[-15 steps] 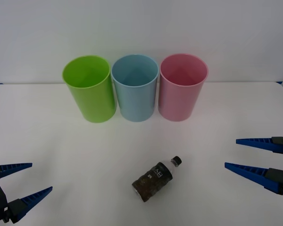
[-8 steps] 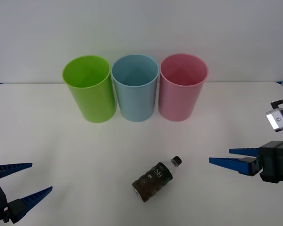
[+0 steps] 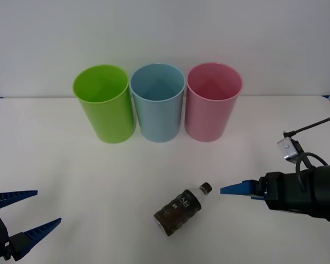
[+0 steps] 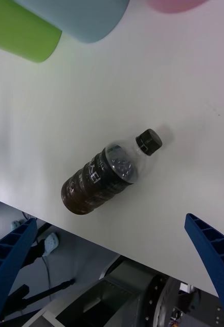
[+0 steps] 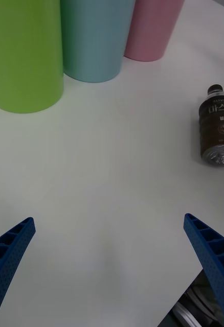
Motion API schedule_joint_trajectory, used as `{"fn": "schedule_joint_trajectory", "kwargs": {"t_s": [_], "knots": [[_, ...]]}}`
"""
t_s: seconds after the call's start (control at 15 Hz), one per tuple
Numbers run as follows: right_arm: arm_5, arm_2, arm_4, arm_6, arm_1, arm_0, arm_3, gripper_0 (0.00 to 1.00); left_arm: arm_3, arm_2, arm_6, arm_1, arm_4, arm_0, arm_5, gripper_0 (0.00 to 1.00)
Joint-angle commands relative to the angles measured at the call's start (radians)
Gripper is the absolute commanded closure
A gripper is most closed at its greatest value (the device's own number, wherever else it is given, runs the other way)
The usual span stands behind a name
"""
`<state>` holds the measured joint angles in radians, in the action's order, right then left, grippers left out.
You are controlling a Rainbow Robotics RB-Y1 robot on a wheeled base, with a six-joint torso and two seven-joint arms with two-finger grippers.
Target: Put cans in the blue bin and PET bottles in the pink bin and trash in the green bin.
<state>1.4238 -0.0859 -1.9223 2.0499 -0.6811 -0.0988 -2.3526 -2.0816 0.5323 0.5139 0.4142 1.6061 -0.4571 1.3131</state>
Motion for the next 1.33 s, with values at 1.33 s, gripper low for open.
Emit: {"fn": "schedule_joint_trajectory", "kwargs": {"t_s": [1.33], "knots": [[0.147, 0.290, -0.570, 0.527, 0.351, 0.071, 0.036, 0.00, 0.000, 0.000, 0.000, 0.000, 0.000, 0.000, 0.000, 0.00]]}}
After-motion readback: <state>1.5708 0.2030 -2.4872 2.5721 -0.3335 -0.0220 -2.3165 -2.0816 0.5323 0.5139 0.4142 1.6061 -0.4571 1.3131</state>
